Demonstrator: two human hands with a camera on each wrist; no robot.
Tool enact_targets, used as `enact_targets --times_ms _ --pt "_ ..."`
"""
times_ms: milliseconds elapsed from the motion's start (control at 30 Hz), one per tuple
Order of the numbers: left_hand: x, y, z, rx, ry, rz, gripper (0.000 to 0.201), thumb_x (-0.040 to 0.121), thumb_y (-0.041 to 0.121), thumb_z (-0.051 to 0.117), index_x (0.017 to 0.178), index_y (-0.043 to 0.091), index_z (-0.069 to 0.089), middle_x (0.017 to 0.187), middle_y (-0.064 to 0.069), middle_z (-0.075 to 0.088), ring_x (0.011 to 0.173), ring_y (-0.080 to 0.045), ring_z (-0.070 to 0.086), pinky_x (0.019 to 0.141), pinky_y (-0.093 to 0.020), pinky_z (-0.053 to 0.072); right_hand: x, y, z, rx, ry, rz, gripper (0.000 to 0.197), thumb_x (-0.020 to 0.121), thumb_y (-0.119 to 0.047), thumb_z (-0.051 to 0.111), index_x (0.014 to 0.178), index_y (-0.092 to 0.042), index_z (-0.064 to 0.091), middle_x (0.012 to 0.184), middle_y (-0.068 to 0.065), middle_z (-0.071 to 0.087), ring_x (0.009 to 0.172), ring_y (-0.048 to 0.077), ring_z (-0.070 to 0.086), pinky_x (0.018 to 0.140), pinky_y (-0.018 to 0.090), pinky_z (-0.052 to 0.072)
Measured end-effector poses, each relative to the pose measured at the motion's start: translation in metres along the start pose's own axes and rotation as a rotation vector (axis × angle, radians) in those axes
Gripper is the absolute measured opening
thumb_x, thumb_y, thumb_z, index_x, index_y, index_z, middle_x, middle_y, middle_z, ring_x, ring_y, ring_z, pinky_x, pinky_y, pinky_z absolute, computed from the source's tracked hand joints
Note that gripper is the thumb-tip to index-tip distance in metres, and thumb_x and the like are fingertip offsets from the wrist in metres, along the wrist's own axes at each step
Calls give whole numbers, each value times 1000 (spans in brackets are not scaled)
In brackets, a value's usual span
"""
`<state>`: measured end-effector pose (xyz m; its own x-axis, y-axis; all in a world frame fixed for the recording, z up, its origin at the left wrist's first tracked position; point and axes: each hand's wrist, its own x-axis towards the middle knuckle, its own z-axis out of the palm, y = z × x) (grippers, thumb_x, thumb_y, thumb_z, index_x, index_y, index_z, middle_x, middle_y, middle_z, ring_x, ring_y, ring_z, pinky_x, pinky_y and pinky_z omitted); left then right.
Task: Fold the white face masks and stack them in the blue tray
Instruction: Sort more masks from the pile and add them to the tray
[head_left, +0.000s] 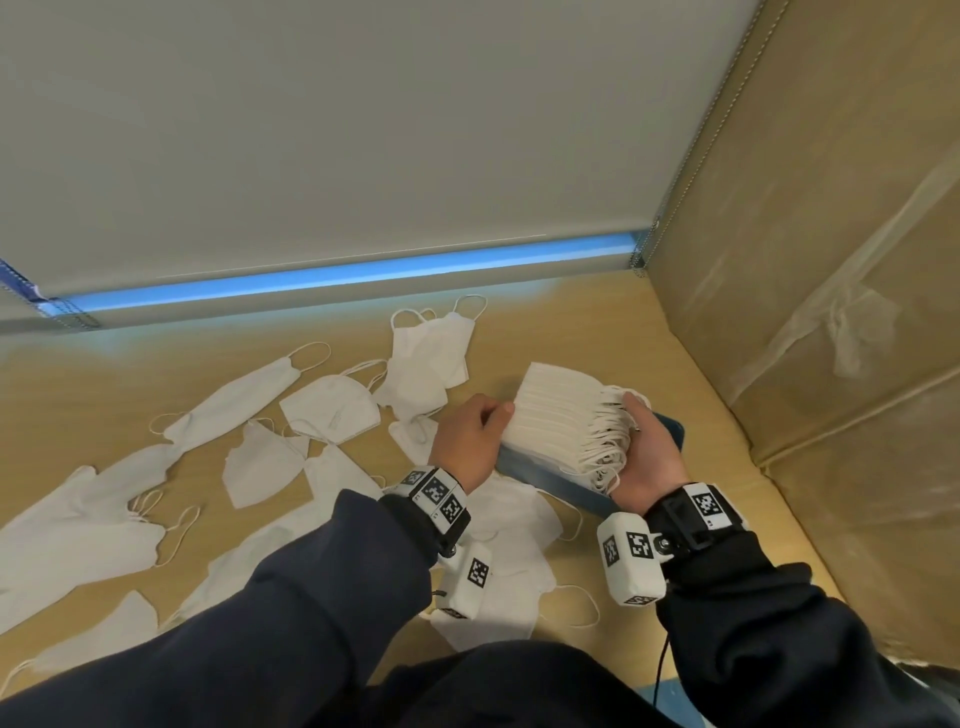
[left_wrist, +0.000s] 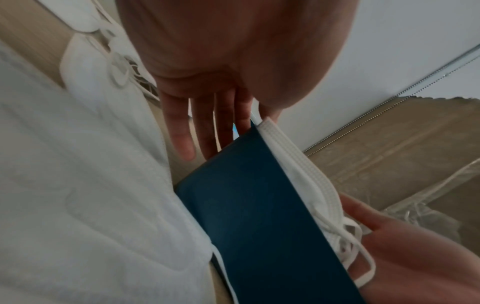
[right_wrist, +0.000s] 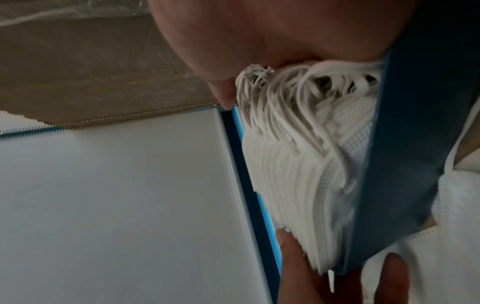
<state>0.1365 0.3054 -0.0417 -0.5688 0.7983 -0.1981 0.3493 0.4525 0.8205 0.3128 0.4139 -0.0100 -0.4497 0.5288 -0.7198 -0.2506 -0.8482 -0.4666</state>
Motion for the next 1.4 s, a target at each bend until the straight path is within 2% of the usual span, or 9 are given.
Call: enact_targets --times_ms 167,300,533,767,867,1000,1167,1300,1400 --pt "-2 28 0 156 -15 210 76 99 66 35 159 20 25 166 0 29 153 -19 24 124 -39 21 0 -2 1 18 -16 -34 55 100 -51 51 132 -8 63 124 20 71 114 38 68 88 50 56" --pt "0 35 12 798 -253 659 115 83 90 30 163 13 -4 171 -4 -14 156 -20 -17 127 -52 -2 -5 -1 1 38 -80 -13 55 101 -50 50 129 -4 62 120 23 72 98 39 74 68 52 63" --pt "34 39 -18 996 -416 686 119 83 84 47 162 15 -10 171 -6 -12 158 -24 -9 127 -53 0 -5 -3 -9 51 -46 -30 64 89 -49 65 140 -11 60 138 18 63 129 41 58 111 56 41" --pt "44 67 -17 1142 -476 788 114 74 56 76 160 11 16 155 -11 38 132 -28 45 107 -44 40 -10 -5 -4 68 24 -33 60 99 -54 52 134 -7 62 128 21 69 121 39 62 94 52 50" --pt "47 64 -17 1135 -463 772 114 73 53 77 160 14 14 151 -8 40 127 -27 47 103 -44 41 -12 -5 -2 72 50 -48 60 99 -53 52 138 -8 61 128 21 69 120 39 63 92 52 52" --pt "51 69 -20 1107 -394 855 111 73 51 79 160 18 18 152 -8 39 131 -27 44 109 -44 34 -21 -6 7 -6 47 -71 52 102 -49 50 125 -6 66 108 20 76 88 36 77 63 46 62" --pt "39 61 -74 711 -388 504 133 65 56 88 162 29 0 169 -3 13 151 -24 22 121 -46 26 -33 -9 -5 -328 182 -285 41 100 -38 58 133 -13 62 128 7 70 115 22 66 86 34 52" --pt "13 10 -137 331 -187 289 74 83 37 82 148 29 47 139 4 56 122 -15 58 100 -33 48 -68 -6 1 -524 201 -516 26 101 -25 57 126 -25 63 123 -3 67 117 11 59 109 37 42" --pt "-17 -53 -165 379 -113 127 29 88 27 76 116 28 70 106 9 69 96 -10 67 89 -36 55 -87 6 25 -587 62 -600 23 100 -9 57 119 -9 68 112 12 74 99 24 70 90 39 55"
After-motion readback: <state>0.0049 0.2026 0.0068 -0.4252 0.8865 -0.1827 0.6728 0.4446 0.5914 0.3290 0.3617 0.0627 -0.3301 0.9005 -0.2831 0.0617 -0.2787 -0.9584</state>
